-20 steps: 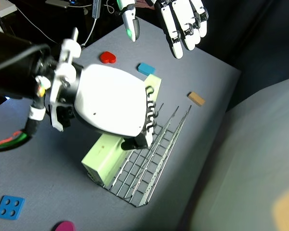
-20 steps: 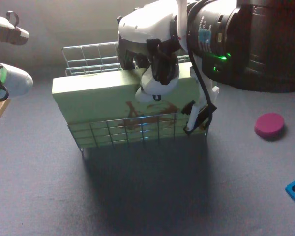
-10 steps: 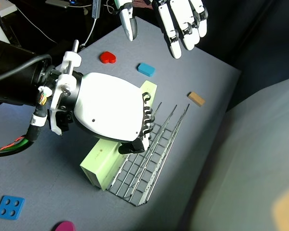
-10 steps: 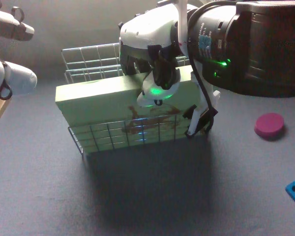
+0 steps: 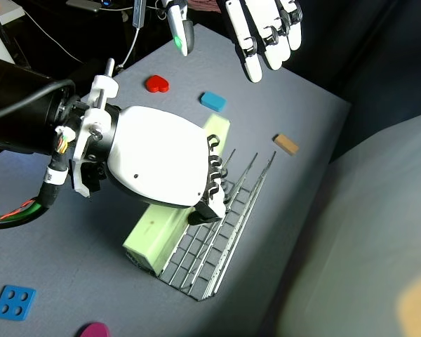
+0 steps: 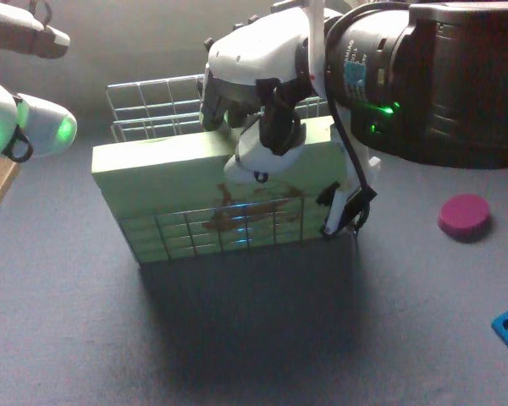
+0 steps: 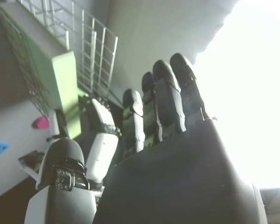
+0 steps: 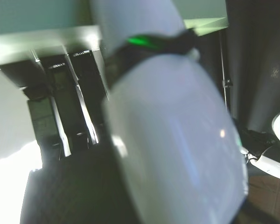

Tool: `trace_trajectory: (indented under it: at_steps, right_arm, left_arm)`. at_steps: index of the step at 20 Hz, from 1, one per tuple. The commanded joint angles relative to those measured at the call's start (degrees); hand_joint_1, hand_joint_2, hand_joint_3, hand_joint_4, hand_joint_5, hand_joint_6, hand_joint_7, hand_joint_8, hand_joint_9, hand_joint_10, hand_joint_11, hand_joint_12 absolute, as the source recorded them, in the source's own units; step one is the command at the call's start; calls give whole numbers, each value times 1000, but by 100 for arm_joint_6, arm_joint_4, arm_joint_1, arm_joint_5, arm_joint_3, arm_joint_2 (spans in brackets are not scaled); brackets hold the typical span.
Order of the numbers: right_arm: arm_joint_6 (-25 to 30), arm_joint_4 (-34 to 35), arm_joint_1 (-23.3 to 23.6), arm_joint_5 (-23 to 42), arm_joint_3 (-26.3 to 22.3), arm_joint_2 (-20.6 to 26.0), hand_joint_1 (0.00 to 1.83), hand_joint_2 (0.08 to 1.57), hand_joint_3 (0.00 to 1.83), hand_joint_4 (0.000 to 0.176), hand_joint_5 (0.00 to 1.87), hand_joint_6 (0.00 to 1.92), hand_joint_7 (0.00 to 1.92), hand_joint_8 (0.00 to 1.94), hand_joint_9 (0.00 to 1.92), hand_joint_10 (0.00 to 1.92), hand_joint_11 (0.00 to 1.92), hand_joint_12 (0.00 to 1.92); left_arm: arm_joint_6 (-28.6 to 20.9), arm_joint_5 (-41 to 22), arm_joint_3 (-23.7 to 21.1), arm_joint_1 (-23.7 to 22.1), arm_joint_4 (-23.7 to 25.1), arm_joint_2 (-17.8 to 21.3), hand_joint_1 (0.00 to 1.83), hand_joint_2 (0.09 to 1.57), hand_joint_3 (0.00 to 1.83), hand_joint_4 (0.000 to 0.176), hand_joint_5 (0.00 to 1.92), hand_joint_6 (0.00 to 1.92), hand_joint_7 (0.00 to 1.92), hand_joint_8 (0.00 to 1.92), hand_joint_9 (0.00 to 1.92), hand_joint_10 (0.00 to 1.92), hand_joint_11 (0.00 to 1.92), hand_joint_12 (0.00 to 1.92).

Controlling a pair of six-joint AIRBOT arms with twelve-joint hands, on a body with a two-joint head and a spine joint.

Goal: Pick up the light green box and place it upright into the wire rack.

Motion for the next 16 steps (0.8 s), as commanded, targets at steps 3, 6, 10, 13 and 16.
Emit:
trace_trajectory:
  at_steps: [3,6,10,13,16]
  right_arm:
    - [21,-276,181,152,-151,110,829,1044,1,0,458,0,528,0,485,9,129,1102]
    - [-31,-278,393,82,-432,352,752,999,0,0,368,0,415,0,404,0,40,1114]
    - [-262,-276,833,-122,-1108,927,686,964,0,0,285,0,338,0,316,0,1,1129]
    - [-419,-257,1104,-447,-1908,1554,639,960,0,0,295,7,325,1,301,0,0,1121]
    - [-481,-245,1275,-644,-2723,2213,628,957,0,0,305,8,353,10,331,12,4,1118]
  left_arm:
    - [49,-432,-31,-111,337,-3,75,1288,6,94,213,0,210,0,219,0,0,503]
    - [49,-433,-60,-114,336,-3,70,1290,5,94,213,0,209,0,216,0,0,498]
    - [110,-451,-79,-123,276,-3,4,1316,8,94,213,0,211,1,209,1,0,457]
    - [146,-450,-86,-147,238,-1,3,1327,8,94,213,0,213,1,204,0,0,433]
    - [152,-418,-80,-154,225,-1,16,1318,0,94,214,0,213,0,202,0,0,439]
